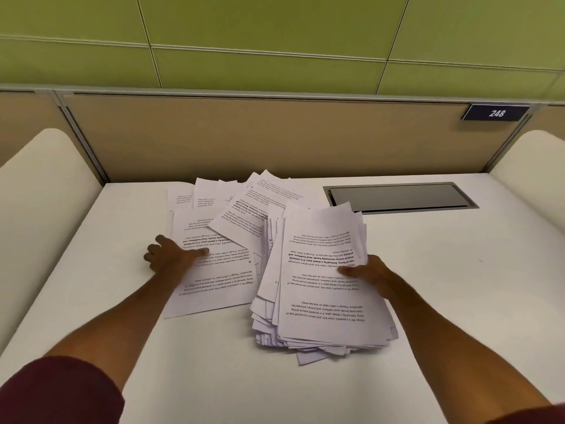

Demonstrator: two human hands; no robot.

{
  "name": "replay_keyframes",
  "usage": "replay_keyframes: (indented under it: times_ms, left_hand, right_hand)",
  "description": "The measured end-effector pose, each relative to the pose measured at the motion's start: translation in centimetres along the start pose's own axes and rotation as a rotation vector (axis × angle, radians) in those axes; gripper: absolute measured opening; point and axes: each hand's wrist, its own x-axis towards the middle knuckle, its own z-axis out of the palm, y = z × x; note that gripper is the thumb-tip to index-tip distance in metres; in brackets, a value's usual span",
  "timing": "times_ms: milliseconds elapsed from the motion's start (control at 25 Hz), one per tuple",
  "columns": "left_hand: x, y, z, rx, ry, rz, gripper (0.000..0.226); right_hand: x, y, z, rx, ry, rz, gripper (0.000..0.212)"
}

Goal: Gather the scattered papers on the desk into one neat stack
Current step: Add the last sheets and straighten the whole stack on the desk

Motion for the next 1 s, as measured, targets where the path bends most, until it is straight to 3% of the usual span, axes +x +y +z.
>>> replay_keyframes:
  times_ms: [200, 360, 520, 640, 760, 1000]
  left_hand:
    - [0.6, 3.8, -0.1, -0.307, -0.147, -0.127, 0.085]
    - [1.0, 4.2, -0.7, -0.243, -0.216, -0.114, 0.075]
    - [1.4, 4.5, -0.6, -0.418, -0.247, -0.11, 0.074]
    - [1.6, 4.4, -0.9, -0.448, -0.374, -0.142, 0.076]
    - [1.5, 4.7, -0.6, -0.461, -0.514, -0.177, 0.06]
    - [-0.8, 4.7, -0.8, -0.589, -0.427, -0.051, 0.044]
  right_hand:
    - [-0.1, 0.1, -0.1, 0.004, 0.016, 0.027, 0.049]
    - [0.0, 0.3, 0.0, 0.009, 0.022, 0.025, 0.048]
    - [0.2, 0.5, -0.1, 0.03, 0.031, 0.037, 0.047]
    - [0.3, 0.6, -0.2, 0.028, 0.033, 0.032, 0.045]
    - [0.3, 0.6, -0.4, 0.021, 0.041, 0.017, 0.036]
    - [-0.2, 1.2, -2.0, 0.008, 0.045, 0.009, 0.031]
